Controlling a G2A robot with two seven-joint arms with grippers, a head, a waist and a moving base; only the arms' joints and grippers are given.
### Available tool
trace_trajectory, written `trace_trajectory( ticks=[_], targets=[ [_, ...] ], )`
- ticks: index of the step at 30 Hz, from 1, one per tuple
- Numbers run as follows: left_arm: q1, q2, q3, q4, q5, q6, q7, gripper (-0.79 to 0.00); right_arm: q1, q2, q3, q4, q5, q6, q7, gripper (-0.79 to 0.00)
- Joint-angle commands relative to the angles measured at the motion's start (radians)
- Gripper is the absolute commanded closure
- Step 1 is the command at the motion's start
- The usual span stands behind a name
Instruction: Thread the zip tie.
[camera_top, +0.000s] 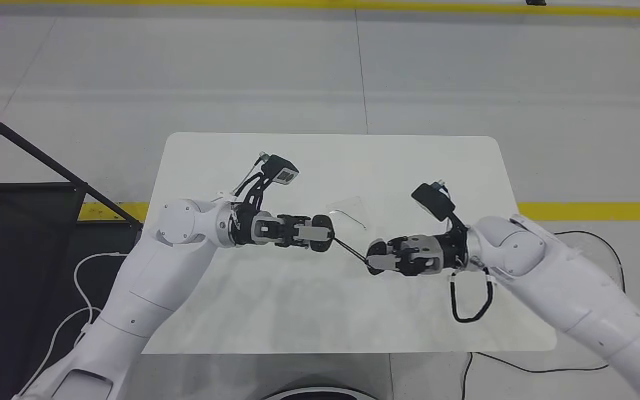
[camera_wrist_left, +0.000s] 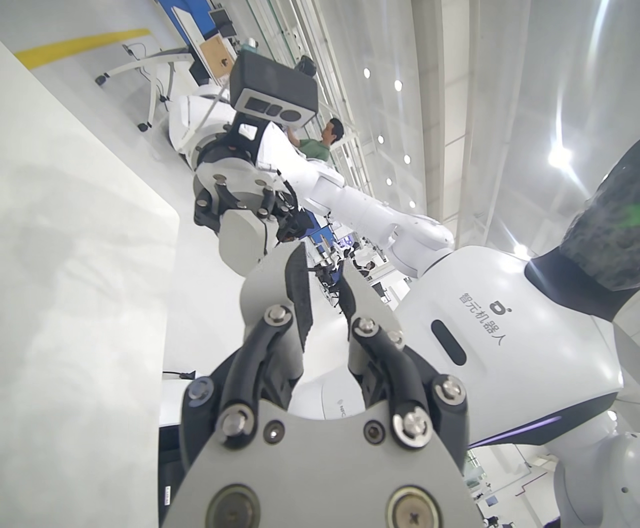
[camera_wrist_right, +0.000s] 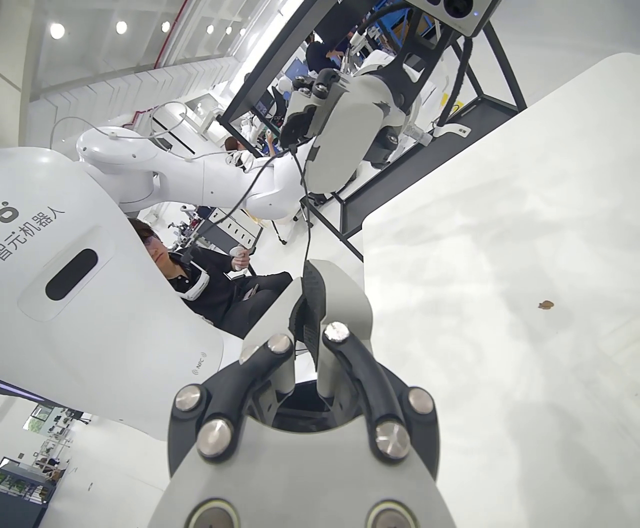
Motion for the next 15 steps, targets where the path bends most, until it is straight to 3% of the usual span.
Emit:
trace_trajectory(
  ticks=[1, 5, 8, 15],
  targets=[
    [0.0, 0.0, 0.0, 0.0, 0.0, 0.0, 0.0, -0.191, 0.007, -0.002, -0.008, 0.004, 0.002, 0.0, 0.0, 0.0],
    [0.001, 0.001, -0.001, 0.001, 0.0, -0.002, 0.002, -0.108, 0.021, -0.006, -0.025, 0.011, 0.007, 0.0, 0.0, 0.0],
    [0.0, 0.001, -0.001, 0.001, -0.001, -0.002, 0.002, 0.0, 0.028, -0.008, -0.034, 0.014, 0.008, 0.0, 0.0, 0.0],
    [-0.001, 0.001, -0.002, 0.008, -0.011, -0.006, 0.006, 0.0, 0.038, -0.007, -0.044, 0.017, 0.012, 0.0, 0.0, 0.0]
  ],
)
